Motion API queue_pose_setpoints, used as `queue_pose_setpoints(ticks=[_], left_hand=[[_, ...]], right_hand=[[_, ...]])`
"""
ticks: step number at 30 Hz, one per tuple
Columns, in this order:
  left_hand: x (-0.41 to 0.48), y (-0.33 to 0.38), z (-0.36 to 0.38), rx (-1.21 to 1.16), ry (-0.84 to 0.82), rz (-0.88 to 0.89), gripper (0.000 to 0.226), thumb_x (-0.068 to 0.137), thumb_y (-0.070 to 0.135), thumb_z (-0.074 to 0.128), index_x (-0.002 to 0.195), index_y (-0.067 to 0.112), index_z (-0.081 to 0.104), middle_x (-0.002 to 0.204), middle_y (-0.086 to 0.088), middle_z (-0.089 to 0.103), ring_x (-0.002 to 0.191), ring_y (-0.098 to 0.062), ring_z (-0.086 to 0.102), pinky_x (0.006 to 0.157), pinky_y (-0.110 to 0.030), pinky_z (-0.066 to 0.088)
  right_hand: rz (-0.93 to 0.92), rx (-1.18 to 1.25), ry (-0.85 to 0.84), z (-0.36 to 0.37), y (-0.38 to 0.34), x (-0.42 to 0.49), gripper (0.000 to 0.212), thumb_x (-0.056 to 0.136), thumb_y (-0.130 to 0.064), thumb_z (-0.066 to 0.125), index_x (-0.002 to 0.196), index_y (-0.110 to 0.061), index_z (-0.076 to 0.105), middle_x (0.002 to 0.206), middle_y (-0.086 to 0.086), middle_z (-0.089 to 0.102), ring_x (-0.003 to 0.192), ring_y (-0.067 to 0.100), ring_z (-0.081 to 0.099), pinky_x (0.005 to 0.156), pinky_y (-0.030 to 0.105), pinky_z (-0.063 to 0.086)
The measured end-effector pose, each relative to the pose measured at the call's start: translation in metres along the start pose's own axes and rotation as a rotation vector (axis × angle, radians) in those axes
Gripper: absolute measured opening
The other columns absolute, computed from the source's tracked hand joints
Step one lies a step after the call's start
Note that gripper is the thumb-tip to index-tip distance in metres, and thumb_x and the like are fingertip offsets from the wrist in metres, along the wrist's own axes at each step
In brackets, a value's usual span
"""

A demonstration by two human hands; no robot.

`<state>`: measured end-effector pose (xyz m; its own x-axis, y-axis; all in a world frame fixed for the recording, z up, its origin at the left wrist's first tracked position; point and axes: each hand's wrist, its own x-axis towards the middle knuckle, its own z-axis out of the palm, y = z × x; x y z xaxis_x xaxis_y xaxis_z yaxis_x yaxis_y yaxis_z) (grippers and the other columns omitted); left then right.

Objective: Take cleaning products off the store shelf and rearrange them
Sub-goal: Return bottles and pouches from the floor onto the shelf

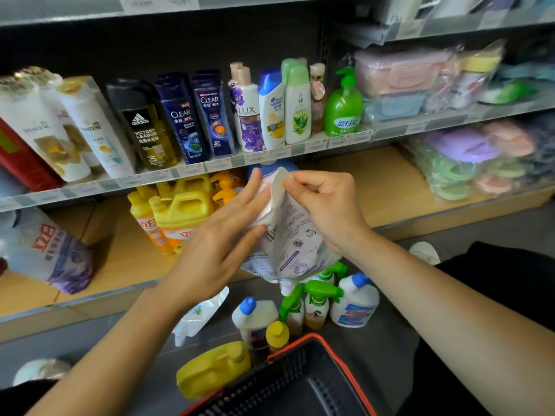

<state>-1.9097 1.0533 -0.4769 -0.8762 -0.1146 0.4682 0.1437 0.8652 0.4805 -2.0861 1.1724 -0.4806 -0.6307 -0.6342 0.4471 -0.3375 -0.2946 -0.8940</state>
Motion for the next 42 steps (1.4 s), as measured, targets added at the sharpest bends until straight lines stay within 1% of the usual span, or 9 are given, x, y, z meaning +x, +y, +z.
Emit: queue_pose_setpoints(ticks=[9,14,16,19,22,25,27,32,42], left_hand=[[-0.038,-0.026,-0.006,0.094,0.293,-0.082,0.033,0.092,0.022,0.072,0.123,0.012,0.071,0.125,-0.001,0.07,0.124,-0.015,0.064,0.096,-0.043,0.057],[-0.06,-0.043,-0.01,0.122,0.562,-0.22,0.018,0.087,0.028,0.081,0.101,0.018,0.076,0.103,0.008,0.07,0.096,-0.013,0.068,0.08,-0.028,0.056],[-0.072,-0.047,-0.005,-0.098,0.636,-0.446,0.026,0.083,0.032,0.082,0.104,0.029,0.068,0.1,0.014,0.066,0.094,-0.012,0.068,0.075,-0.021,0.057],[-0.094,-0.06,0.014,-0.299,0.473,-0.74,0.039,0.08,0.024,0.085,0.113,0.026,0.065,0.106,0.012,0.07,0.098,-0.008,0.069,0.08,-0.027,0.058],[-0.115,-0.065,0.038,-0.36,0.203,-0.882,0.042,0.083,0.023,0.082,0.122,0.016,0.067,0.117,0.005,0.071,0.111,-0.013,0.066,0.099,-0.033,0.053],[-0.128,-0.062,0.05,-0.509,0.068,-0.832,0.036,0.089,0.022,0.077,0.121,0.032,0.066,0.12,0.016,0.07,0.115,-0.003,0.063,0.104,-0.025,0.049],[-0.131,-0.063,0.049,-0.568,0.104,-0.791,0.031,0.093,0.018,0.073,0.122,0.028,0.067,0.119,0.014,0.072,0.112,-0.001,0.065,0.1,-0.019,0.05],[-0.148,-0.075,0.025,-0.653,0.339,-0.949,0.007,0.091,0.015,0.074,0.098,0.014,0.075,0.096,-0.014,0.077,0.084,-0.017,0.067,0.078,-0.034,0.055],[-0.219,-0.072,-0.037,-0.61,0.54,-0.956,0.013,0.081,0.031,0.078,0.085,0.019,0.081,0.087,-0.006,0.079,0.077,-0.015,0.074,0.065,-0.026,0.058]], right_hand=[[0.103,0.109,0.046,-0.003,0.005,0.005,0.018,0.093,-0.007,0.068,0.106,-0.015,0.077,0.095,0.006,0.079,0.09,0.021,0.073,0.086,0.04,0.059],[0.111,0.17,0.053,0.005,0.001,0.011,0.018,0.093,-0.005,0.066,0.106,-0.01,0.076,0.094,0.006,0.078,0.089,0.021,0.072,0.091,0.046,0.058],[0.125,0.188,0.06,0.011,-0.001,0.014,0.021,0.094,-0.003,0.064,0.114,0.0,0.071,0.083,-0.002,0.078,0.076,0.009,0.071,0.077,0.031,0.061],[0.171,0.255,0.08,0.024,-0.006,0.017,0.023,0.094,0.001,0.062,0.117,0.003,0.067,0.073,-0.007,0.075,0.064,0.001,0.066,0.064,0.017,0.053],[0.218,0.308,0.074,0.045,-0.014,0.019,0.021,0.094,0.001,0.062,0.114,0.002,0.07,0.081,0.007,0.075,0.074,0.019,0.065,0.076,0.03,0.052],[0.292,0.381,0.054,0.069,-0.02,0.019,0.022,0.094,0.002,0.062,0.114,0.007,0.068,0.098,0.019,0.068,0.089,0.031,0.056,0.088,0.043,0.044],[0.338,0.408,0.025,0.085,-0.022,0.019,0.018,0.095,0.001,0.061,0.111,0.004,0.069,0.1,0.022,0.066,0.094,0.032,0.049,0.088,0.044,0.037],[0.38,0.374,-0.047,0.12,-0.018,0.025,0.013,0.096,-0.002,0.061,0.102,-0.004,0.073,0.095,0.014,0.075,0.087,0.024,0.073,0.084,0.041,0.06],[0.506,-0.023,-0.318,0.228,0.04,0.059,0.014,0.096,-0.009,0.065,0.097,-0.017,0.077,0.101,0.007,0.076,0.09,0.022,0.073,0.082,0.042,0.061]])
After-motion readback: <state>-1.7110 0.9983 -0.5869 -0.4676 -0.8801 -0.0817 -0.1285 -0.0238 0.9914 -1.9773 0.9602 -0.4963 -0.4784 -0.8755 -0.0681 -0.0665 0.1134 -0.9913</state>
